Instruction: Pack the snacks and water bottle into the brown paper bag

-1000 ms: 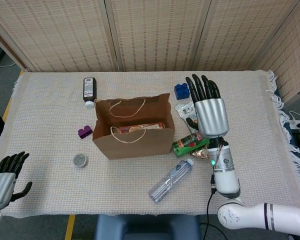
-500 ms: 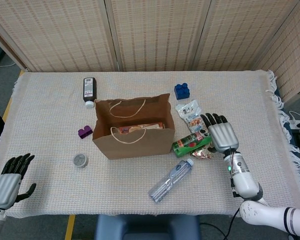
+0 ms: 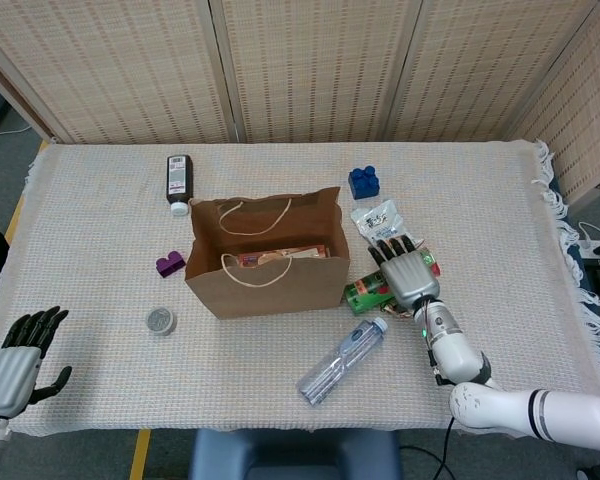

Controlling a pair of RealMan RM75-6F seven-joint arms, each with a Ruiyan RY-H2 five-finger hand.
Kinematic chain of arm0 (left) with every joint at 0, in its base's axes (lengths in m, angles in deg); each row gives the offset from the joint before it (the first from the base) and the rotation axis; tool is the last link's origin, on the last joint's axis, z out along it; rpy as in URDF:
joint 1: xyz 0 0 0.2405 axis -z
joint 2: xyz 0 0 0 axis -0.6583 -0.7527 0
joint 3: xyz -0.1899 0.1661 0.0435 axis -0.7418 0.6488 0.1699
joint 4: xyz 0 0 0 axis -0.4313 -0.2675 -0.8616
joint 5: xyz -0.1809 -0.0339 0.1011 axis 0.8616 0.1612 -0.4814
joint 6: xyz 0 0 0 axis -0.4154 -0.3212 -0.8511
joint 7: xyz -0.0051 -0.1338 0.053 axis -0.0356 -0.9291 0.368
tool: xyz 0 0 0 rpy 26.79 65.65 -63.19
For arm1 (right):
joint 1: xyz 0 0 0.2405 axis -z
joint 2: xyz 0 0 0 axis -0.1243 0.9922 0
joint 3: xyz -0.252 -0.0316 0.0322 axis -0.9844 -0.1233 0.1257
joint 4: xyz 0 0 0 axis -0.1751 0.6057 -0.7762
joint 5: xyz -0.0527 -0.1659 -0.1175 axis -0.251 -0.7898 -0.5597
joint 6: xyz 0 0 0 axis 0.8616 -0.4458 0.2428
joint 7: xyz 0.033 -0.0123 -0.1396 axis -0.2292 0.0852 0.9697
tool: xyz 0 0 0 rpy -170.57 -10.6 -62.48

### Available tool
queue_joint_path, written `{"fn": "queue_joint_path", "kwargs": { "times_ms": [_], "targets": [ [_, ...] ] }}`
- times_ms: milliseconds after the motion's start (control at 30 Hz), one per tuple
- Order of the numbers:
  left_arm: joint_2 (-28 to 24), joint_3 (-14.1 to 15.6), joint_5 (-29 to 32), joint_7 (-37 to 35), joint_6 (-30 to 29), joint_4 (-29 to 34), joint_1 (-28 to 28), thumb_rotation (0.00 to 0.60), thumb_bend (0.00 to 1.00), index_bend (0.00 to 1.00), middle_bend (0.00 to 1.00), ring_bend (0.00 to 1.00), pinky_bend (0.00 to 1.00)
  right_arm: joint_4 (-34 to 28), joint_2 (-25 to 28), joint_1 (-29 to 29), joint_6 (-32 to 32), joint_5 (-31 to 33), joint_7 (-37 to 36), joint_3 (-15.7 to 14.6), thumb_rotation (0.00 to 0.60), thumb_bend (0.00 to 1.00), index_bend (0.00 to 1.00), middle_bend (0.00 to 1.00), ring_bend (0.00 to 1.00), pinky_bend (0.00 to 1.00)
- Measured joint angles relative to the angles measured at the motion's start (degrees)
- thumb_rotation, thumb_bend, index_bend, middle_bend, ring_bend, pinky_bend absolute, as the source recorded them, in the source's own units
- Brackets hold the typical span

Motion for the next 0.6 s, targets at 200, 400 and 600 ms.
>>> {"fn": "queue_joint_path", "kwargs": {
  "times_ms": [200,400,600],
  "targets": [
    [-0.1,0.0,0.1,-0.2,0.0,0.0,0.0,0.600,0.36,0.00,0.00,0.00,0.04,1.7,-1.0,-4.1,0.7,5.2,4.8,-3.0,0.600,0.00,0.00,0.01,0.00,0.00],
    [-0.1,0.0,0.1,-0.3,0.1,0.0,0.0,0.600,0.36,0.00,0.00,0.00,0.04,5.4,-3.8,-5.4,0.3,7.3,5.4,-5.1,0.600,0.00,0.00,0.04,0.04,0.11],
    [-0.1,-0.1,0.5,-0.3,0.2,-0.1,0.1,0.600,0.37,0.00,0.00,0.00,0.04,7.9,-5.4,-5.5,-0.3,5.9,3.5,-5.7,0.600,0.18,0.40,0.41,0.47,0.59]
  ]
}}
